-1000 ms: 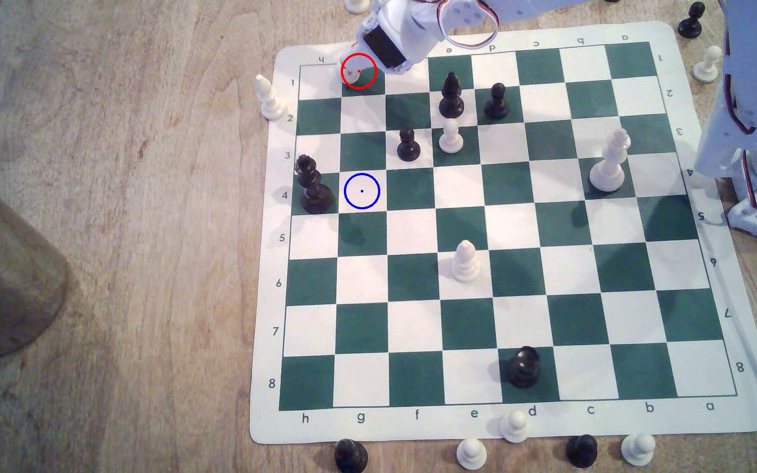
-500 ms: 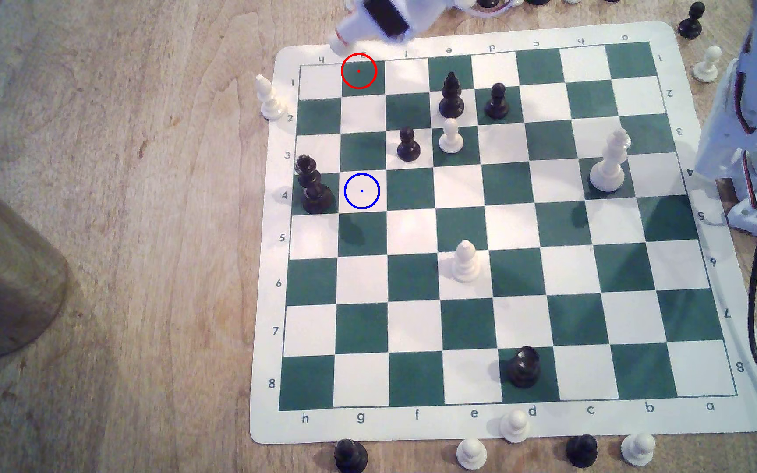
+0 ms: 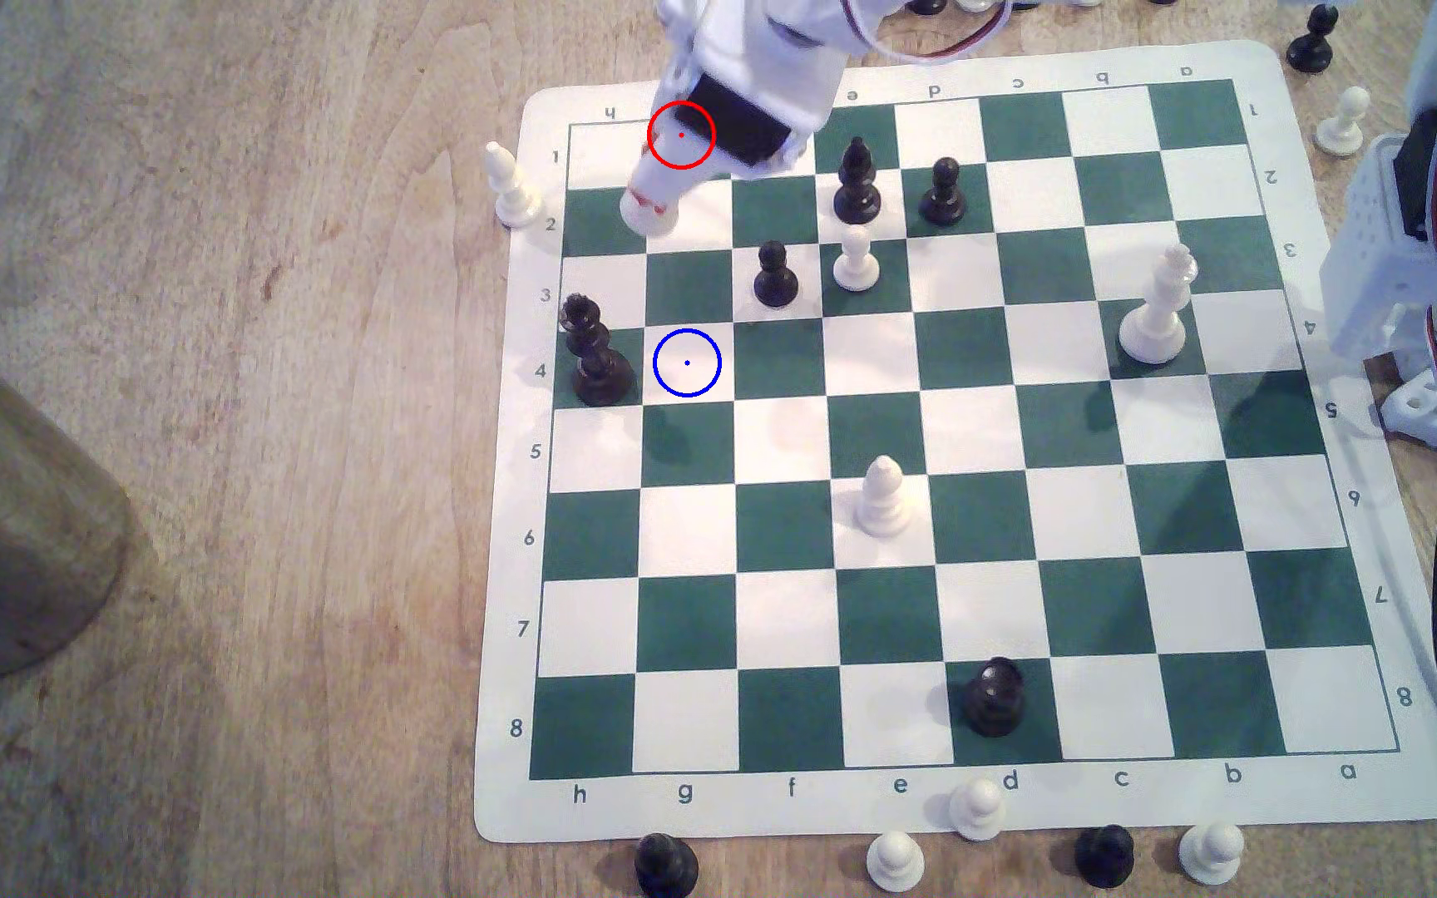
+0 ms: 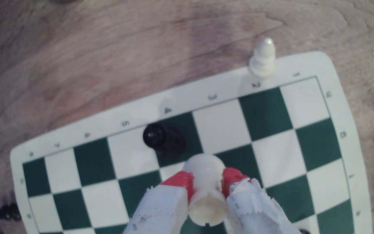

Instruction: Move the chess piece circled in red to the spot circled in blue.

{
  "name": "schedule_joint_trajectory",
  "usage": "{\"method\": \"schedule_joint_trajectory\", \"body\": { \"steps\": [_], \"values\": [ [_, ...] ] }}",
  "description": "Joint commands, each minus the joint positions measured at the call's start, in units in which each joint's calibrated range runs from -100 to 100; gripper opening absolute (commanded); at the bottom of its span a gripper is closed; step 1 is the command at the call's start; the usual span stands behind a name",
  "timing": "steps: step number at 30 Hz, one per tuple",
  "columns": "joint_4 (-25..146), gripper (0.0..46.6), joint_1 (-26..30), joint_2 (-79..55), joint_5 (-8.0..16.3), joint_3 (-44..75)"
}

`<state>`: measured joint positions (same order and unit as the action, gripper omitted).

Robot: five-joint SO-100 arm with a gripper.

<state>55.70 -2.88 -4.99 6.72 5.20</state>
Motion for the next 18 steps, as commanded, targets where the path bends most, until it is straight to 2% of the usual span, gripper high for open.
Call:
{"method": "schedule_joint_trajectory", "body": {
  "steps": [1, 18],
  "values": [
    [5.6, 0.5, 2.1, -3.5, -0.5, 12.8],
    [10.1, 0.8, 4.4, -16.2, -0.6, 21.5]
  ]
}}
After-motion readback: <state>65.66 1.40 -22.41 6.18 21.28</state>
